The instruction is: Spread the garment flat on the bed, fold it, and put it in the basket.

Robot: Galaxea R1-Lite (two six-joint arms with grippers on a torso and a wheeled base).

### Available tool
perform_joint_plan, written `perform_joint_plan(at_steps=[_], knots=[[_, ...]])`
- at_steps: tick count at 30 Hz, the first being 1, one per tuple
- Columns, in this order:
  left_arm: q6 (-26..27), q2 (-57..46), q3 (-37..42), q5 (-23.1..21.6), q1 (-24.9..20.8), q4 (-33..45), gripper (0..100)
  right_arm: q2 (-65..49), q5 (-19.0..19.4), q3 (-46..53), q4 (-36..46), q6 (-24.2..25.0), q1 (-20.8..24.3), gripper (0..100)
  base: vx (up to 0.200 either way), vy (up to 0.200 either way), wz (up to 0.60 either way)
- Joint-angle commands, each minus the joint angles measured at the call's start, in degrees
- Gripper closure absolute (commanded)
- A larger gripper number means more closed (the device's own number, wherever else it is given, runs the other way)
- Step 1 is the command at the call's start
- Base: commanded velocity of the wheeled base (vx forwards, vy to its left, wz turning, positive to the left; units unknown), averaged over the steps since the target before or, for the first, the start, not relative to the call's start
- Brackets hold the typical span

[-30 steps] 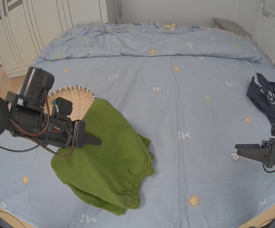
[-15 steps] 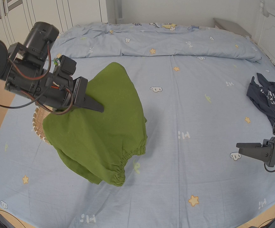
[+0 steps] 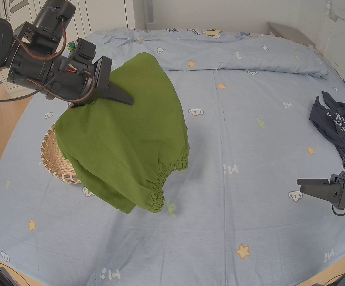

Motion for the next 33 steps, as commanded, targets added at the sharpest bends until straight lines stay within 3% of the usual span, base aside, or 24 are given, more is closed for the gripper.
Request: perform_joint_plan(at_steps=[1, 12, 17, 21, 33], knots=[[-0.98, 0.97, -0.62, -0.04, 1.90, 0.40, 100, 0.01, 0.00, 0.00, 0.03, -0.01, 0.06, 0, 0.000, 0.000, 0.00], [-1.95, 2.46, -0.62, -2.32, 7.17, 0.75, 100, 0.19, 0.00, 0.09, 0.03, -0.01, 0.06, 0, 0.000, 0.000, 0.00], [1.74, -0.09, -0.62, -2.15, 7.00, 2.68, 100, 0.19, 0.00, 0.18, 0.03, -0.09, 0.15, 0, 0.000, 0.000, 0.00], [9.30, -2.73, 0.50, -2.15, 7.09, 0.84, 100, 0.10, 0.09, 0.18, 0.03, -0.09, 0.15, 0, 0.000, 0.000, 0.00], [9.39, -6.07, 5.07, -1.97, 8.23, -8.92, 100, 0.01, 0.09, 0.18, 0.03, -0.09, 0.15, 0, 0.000, 0.000, 0.00]])
